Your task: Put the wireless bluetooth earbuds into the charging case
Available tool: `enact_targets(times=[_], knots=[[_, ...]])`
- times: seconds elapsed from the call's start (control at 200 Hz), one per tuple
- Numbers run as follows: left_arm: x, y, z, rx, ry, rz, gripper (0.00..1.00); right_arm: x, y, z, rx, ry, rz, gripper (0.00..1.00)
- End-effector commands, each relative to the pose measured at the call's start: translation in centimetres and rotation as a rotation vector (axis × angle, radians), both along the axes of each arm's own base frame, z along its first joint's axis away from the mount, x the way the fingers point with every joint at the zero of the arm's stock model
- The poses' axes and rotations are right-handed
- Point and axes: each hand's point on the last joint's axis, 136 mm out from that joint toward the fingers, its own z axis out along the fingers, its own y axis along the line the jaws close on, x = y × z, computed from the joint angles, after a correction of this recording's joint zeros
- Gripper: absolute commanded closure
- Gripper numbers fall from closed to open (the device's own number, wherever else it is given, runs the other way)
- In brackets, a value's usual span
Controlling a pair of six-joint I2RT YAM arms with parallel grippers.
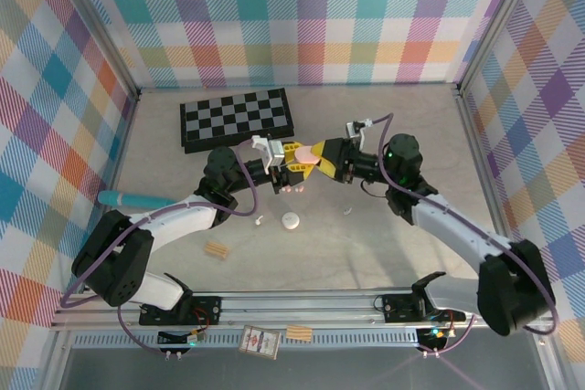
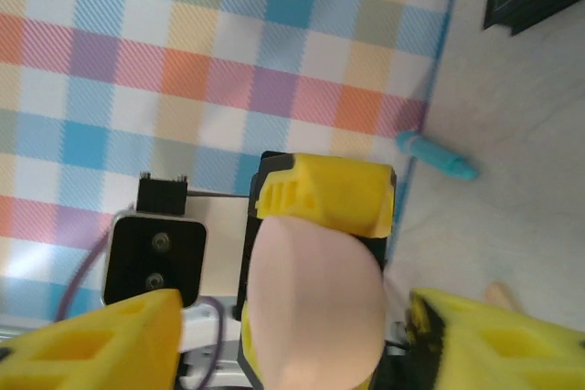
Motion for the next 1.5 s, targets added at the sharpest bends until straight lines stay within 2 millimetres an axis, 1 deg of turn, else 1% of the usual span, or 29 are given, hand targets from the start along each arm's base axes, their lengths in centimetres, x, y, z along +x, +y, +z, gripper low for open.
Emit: enact_targets(times=[0.0, 0.09, 0.22, 0.335, 0.46, 0.69, 0.825, 0.885, 0.99, 1.055, 1.145, 1.35, 1.495], knots=[[-1.0, 0.5, 2.2, -0.013, -0.06, -0.036, 0.67, -0.6, -1.4, 0.5, -0.214, -0.243, -0.04, 0.24], [-1.8, 0.6, 2.1, 0.003, -0.042, -0.085, 0.67, -1.9, -2.0, 1.3, -0.344, -0.452, 0.001, 0.18], [-3.2, 0.3, 2.0, 0.033, -0.004, -0.171, 0.67, -4.4, -2.5, 2.1, -0.52, -0.779, 0.127, 0.13], [-4.2, 0.3, 2.3, 0.033, 0.015, -0.228, 0.67, -5.7, -2.4, 2.5, -0.584, -1.031, 0.228, 0.09], [-4.6, 0.3, 2.9, 0.025, 0.014, -0.257, 0.67, -6.2, -1.7, 2.6, -0.581, -1.161, 0.317, 0.08], [-4.8, 0.3, 3.7, -0.008, 0.0, -0.271, 0.68, -3.8, -0.8, 1.7, -0.644, -1.189, 0.355, 0.07], [-5.1, 0.3, 3.8, -0.007, -0.003, -0.286, 0.68, -2.3, -0.7, 1.7, -0.687, -1.168, 0.311, 0.08], [-5.2, 0.3, 3.6, -0.004, -0.009, -0.288, 0.68, -1.6, -0.7, 2.1, -0.698, -1.147, 0.275, 0.09], [-5.2, 0.4, 3.1, 0.01, -0.013, -0.28, 0.68, -1.6, -0.5, 2.7, -0.674, -1.136, 0.259, 0.1], [-5.2, 0.4, 2.9, 0.018, -0.007, -0.281, 0.68, -1.3, -0.6, 3.0, -0.685, -1.123, 0.239, 0.11], [-5.4, 0.4, 3.1, 0.017, -0.009, -0.286, 0.68, -0.4, -0.9, 3.6, -0.711, -1.093, 0.193, 0.13], [-5.6, 0.5, 3.2, 0.015, -0.013, -0.288, 0.68, 0.1, -0.9, 4.8, -0.698, -1.088, 0.153, 0.14], [-5.8, 0.6, 3.2, 0.015, -0.013, -0.291, 0.68, 0.9, -0.9, 5.1, -0.711, -1.061, 0.119, 0.14]])
